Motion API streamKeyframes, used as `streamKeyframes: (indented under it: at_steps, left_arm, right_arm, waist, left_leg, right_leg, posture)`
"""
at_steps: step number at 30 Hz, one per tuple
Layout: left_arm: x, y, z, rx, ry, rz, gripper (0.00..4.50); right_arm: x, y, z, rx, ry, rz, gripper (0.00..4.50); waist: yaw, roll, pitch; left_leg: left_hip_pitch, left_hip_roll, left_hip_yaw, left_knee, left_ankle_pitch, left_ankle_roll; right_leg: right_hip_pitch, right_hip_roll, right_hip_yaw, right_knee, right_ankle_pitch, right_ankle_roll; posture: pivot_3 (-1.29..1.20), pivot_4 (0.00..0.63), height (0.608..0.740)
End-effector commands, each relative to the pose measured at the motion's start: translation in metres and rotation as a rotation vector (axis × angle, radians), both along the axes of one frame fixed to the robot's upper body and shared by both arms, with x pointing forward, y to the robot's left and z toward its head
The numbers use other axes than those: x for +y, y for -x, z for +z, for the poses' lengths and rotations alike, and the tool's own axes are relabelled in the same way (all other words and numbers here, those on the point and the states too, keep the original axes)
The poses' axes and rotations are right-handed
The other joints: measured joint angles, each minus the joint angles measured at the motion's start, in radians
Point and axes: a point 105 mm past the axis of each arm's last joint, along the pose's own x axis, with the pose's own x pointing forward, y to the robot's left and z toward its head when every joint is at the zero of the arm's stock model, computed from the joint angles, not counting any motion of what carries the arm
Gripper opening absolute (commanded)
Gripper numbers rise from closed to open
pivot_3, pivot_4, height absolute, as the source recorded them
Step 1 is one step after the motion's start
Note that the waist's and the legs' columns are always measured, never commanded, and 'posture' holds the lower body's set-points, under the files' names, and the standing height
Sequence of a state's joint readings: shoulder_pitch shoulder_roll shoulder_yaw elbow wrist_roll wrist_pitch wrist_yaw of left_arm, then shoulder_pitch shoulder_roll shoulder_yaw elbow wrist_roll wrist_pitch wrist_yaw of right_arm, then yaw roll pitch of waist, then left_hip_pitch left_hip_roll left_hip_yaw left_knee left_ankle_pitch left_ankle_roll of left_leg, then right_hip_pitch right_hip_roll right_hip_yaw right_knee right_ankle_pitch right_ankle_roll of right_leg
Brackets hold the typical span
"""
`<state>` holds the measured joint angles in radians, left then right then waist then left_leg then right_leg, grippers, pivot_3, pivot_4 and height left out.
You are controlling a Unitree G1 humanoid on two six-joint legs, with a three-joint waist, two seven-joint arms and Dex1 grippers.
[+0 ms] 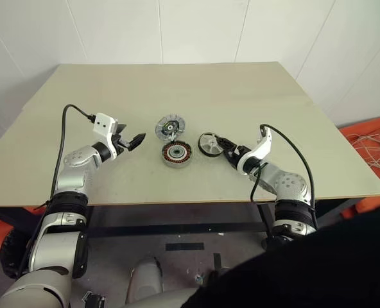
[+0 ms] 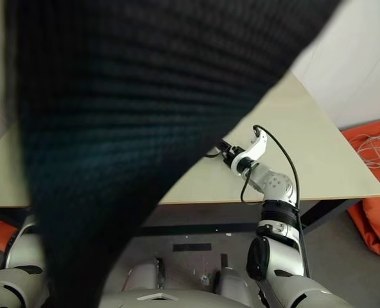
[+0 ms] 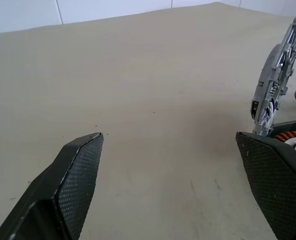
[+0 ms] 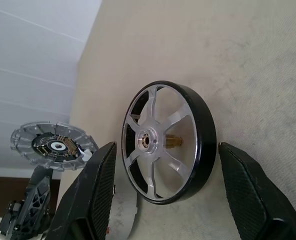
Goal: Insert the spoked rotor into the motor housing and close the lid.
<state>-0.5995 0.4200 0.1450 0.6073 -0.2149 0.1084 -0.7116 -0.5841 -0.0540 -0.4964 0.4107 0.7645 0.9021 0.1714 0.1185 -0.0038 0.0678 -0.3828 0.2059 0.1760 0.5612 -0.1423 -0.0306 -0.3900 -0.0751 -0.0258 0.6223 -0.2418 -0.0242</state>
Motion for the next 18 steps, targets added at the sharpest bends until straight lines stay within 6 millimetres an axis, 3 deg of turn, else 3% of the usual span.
streamKeyframes:
  at_steps: [1,7,10,16,18]
  left_arm:
    - [0.0031,-0.0025,0.0142,-0.054,-0.015,0.006,4.50]
    - [0.0038,-0.0020,0.0135,-0.055,-0.020,0.011,4.50]
    - [0.0040,-0.0018,0.0132,-0.056,-0.026,0.012,4.50]
    - [0.0039,-0.0015,0.0124,-0.055,-0.031,0.012,4.50]
    - [0.0036,-0.0016,0.0121,-0.055,-0.032,0.012,4.50]
  right_arm:
    - [0.0180,-0.0030,0.0091,-0.021,-0.011,0.054,3.64]
    - [0.0269,-0.0068,0.0164,-0.041,-0.027,0.066,3.64]
    - [0.0271,-0.0079,0.0148,-0.039,-0.013,0.057,3.05]
    - [0.0234,-0.0087,0.0152,-0.048,-0.008,0.043,1.03]
    - [0.0213,-0.0095,0.0150,-0.047,-0.007,0.033,1.03]
  waist:
    - [0.000,0.000,0.000]
    - [0.004,0.000,0.000]
    - [0.007,0.000,0.000]
    - [0.006,0.000,0.000]
    - [0.006,0.000,0.000]
  left_leg:
    - [0.000,0.000,0.000,0.000,0.000,0.000]
    - [-0.001,0.000,0.000,0.000,0.000,0.000]
    - [-0.002,0.000,0.000,0.000,0.000,0.000]
    - [-0.002,0.000,0.000,0.000,0.000,0.000]
    - [-0.001,0.000,0.000,0.000,0.000,0.000]
  right_leg:
    - [0.000,0.000,0.000,0.000,0.000,0.000]
    - [-0.001,0.000,0.000,0.000,0.000,0.000]
    - [-0.001,0.000,0.000,-0.001,0.000,0.000]
    - [-0.001,0.000,0.000,0.000,0.000,0.000]
    - [-0.001,0.000,0.000,0.000,0.000,0.000]
  posture:
    - [0.00,0.000,0.740]
    - [0.00,0.000,0.740]
    - [0.00,0.000,0.740]
    - [0.00,0.000,0.740]
    - [0.00,0.000,0.740]
